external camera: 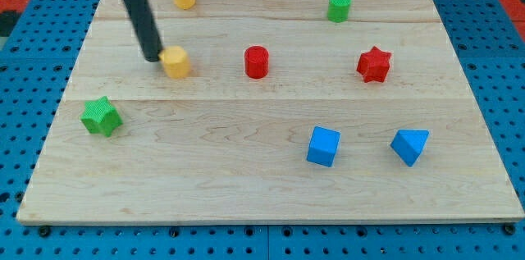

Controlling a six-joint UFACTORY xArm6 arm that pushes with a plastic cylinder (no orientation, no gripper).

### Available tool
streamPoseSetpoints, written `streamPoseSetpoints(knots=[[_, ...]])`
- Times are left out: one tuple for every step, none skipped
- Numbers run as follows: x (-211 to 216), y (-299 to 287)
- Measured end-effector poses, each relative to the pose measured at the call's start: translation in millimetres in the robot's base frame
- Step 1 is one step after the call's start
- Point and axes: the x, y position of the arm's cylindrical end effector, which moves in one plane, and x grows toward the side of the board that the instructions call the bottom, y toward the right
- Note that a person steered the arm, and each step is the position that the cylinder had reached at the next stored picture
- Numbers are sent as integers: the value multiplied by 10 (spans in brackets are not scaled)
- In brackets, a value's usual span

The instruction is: Move your arm to the right of the green star

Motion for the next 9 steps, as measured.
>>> streamPoseSetpoints(knots=[[-250,-206],[-445,-807],[-385,-672],[-157,-637],[402,-752],[467,-327],[467,-314],[467,-179],[435,-227]])
